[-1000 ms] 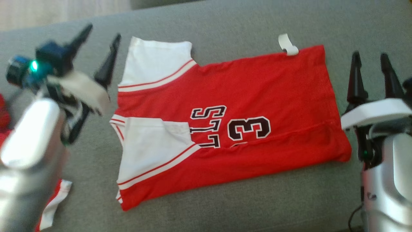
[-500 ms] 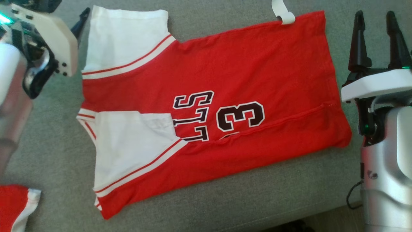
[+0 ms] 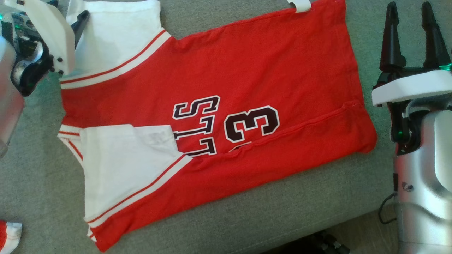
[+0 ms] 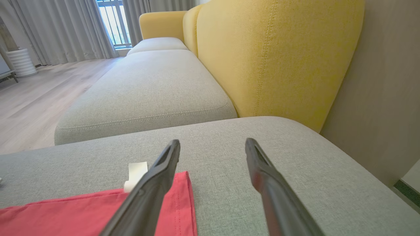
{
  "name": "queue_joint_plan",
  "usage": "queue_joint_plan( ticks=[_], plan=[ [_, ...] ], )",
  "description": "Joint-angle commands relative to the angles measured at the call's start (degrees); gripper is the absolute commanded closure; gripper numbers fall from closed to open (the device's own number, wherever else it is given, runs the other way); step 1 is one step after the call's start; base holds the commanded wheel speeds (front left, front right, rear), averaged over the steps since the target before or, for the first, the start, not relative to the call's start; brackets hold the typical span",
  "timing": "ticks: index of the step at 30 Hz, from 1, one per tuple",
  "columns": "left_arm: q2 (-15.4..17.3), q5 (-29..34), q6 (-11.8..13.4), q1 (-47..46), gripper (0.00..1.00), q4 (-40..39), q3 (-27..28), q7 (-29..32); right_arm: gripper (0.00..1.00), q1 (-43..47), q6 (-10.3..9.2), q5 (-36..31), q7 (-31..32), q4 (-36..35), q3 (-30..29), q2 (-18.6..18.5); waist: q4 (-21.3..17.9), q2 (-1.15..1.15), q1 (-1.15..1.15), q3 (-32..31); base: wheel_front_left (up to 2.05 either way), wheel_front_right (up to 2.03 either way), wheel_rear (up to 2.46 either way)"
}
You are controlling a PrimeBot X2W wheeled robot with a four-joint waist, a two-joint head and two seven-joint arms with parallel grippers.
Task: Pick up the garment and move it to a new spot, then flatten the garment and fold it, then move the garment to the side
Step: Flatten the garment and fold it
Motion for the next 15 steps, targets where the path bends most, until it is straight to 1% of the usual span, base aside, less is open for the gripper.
queue_joint_plan(
  ticks=[1,9,10,11,13,15],
  plan=[
    [2.6,-0.5,0.1,-3.2,0.0,-0.3,1.2,0.5,0.0,-0.9,0.39,0.2,-0.6,-1.8,0.9,-0.4,-0.3,0.0,-0.01,0.2,0.0,0.0,0.0],
    [3.4,-6.0,0.1,-3.6,0.0,-0.1,-2.9,5.9,0.0,-1.2,0.39,0.4,-0.8,-2.0,0.4,-0.4,-0.8,0.0,-0.01,0.8,0.0,0.0,0.0],
    [3.5,-6.7,0.1,-3.6,0.34,-0.3,-3.4,6.5,0.0,-1.3,0.39,0.2,-0.7,-2.0,0.2,-0.4,-0.7,0.0,-0.01,0.8,0.0,0.0,0.0],
    [3.6,-7.3,0.1,-3.7,1.0,-0.7,-3.9,6.8,0.0,-1.3,0.39,0.1,-0.7,-2.0,0.0,-0.4,-0.6,0.0,-0.01,0.8,0.0,0.0,0.0],
    [3.5,-8.6,0.1,-3.7,1.0,-1.5,-4.4,6.5,0.0,-1.5,0.39,-0.4,-0.5,-2.0,-0.4,-0.4,-0.1,0.0,-0.01,0.5,0.0,0.0,0.0],
    [3.4,-9.6,0.1,-3.8,1.0,-2.5,-4.4,4.3,0.0,-1.8,0.39,-0.8,-0.3,-2.0,-0.5,-0.4,0.5,0.0,-0.01,-0.1,0.0,0.0,0.0]
  ],
)
